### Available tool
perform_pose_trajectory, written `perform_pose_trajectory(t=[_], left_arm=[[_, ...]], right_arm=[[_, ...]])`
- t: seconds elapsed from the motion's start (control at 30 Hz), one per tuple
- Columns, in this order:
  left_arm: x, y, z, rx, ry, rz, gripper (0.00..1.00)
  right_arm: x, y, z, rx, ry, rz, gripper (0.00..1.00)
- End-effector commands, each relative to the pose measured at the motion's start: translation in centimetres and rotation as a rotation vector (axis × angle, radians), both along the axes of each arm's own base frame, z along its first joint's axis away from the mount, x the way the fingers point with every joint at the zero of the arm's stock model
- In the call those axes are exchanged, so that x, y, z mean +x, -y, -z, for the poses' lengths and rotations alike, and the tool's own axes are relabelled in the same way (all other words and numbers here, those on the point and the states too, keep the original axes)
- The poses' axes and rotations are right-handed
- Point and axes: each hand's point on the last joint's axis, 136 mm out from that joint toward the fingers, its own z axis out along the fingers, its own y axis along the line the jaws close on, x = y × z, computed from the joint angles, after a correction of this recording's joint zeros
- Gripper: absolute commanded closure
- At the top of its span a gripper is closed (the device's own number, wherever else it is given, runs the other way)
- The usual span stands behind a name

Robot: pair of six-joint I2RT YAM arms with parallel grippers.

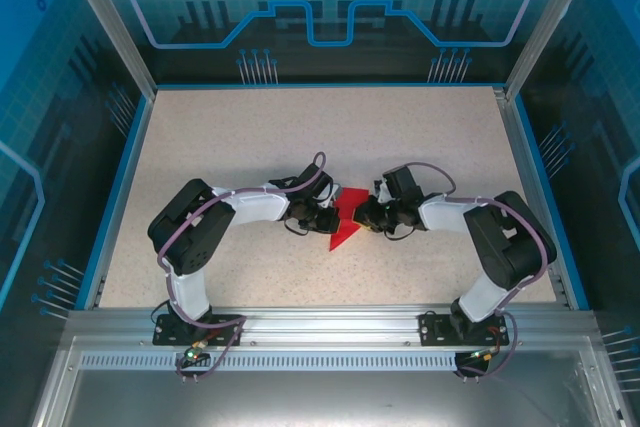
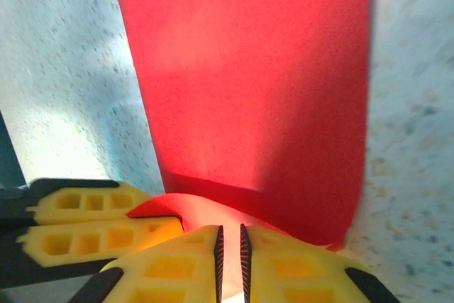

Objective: Fold a paper plane with a square sheet of paper (pick it up from the middle)
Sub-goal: Third fold the triangle at the center of the table.

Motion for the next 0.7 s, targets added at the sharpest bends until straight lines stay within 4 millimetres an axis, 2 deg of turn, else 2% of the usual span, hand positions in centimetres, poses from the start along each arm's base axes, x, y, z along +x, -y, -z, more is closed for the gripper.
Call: perform_pose_trajectory(t=[0.0, 0.27, 0.33, 0.57, 0.67], left_arm=[[-1.3, -1.4, 1.5, 0.063, -0.048, 0.012, 0.92], [-1.3, -1.4, 1.6, 0.063, -0.051, 0.008, 0.92], [-1.4, -1.4, 1.5, 0.063, -0.052, 0.011, 0.92], [-1.5, -1.6, 1.6, 0.070, -0.051, 0.010, 0.92], [-1.5, -1.6, 1.6, 0.065, -0.052, 0.010, 0.92]], right_arm=[[0.4, 0.3, -0.2, 0.013, 0.009, -0.016, 0.84], [-0.4, 2.0, 3.7, -0.055, -0.071, 0.018, 0.85], [-0.3, 2.1, 3.5, -0.050, -0.070, 0.022, 0.86], [1.3, 1.6, -0.4, 0.029, 0.033, 0.015, 0.85], [1.6, 2.1, 0.0, 0.018, 0.031, 0.020, 0.85]])
